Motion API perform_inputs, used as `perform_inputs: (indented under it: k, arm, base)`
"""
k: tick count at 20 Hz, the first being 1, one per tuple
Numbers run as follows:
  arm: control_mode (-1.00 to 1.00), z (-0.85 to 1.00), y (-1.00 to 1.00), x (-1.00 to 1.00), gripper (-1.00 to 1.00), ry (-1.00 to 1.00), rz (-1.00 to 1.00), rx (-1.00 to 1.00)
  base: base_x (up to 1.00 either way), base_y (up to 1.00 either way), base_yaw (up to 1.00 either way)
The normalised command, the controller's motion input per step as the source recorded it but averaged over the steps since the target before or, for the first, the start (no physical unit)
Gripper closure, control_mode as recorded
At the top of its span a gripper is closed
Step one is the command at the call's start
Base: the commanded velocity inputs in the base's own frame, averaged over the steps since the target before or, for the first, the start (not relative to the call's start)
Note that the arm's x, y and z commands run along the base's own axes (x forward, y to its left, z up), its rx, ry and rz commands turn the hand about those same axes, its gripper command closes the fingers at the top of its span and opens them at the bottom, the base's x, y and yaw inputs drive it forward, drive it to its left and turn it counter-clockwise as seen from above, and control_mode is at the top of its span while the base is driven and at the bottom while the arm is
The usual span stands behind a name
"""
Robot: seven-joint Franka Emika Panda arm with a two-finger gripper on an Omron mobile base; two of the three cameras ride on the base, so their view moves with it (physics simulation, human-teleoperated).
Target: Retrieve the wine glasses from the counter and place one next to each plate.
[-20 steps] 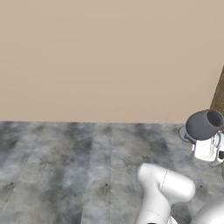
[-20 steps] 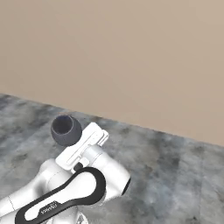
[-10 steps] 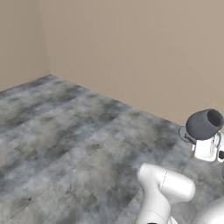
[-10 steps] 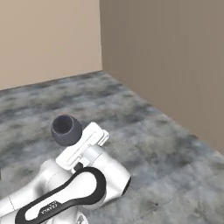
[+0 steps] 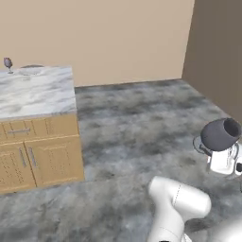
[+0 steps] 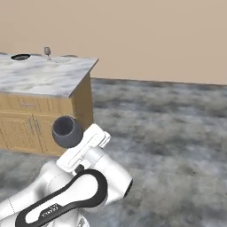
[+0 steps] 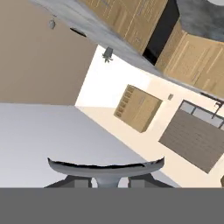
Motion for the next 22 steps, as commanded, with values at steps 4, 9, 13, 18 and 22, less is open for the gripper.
perform_inputs:
  k: [4, 9, 13, 18, 22]
  arm:
    - [1.00, 0.00, 0.00, 0.00, 1.00, 0.00, 0.00, 0.00]
    - [1.00, 0.00, 0.00, 0.00, 1.00, 0.00, 0.00, 0.00]
    - [1.00, 0.00, 0.00, 0.00, 1.00, 0.00, 0.00, 0.00]
    - [1.00, 0.00, 0.00, 0.00, 1.00, 0.00, 0.00, 0.00]
    - [1.00, 0.00, 0.00, 0.00, 1.00, 0.00, 0.00, 0.00]
  base:
    - [0.58, -0.43, 0.79]
    - [0.80, -1.00, 0.49]
    - [0.90, -1.00, 0.37]
    - [0.95, -1.00, 0.37]
    - [0.96, -1.00, 0.36]
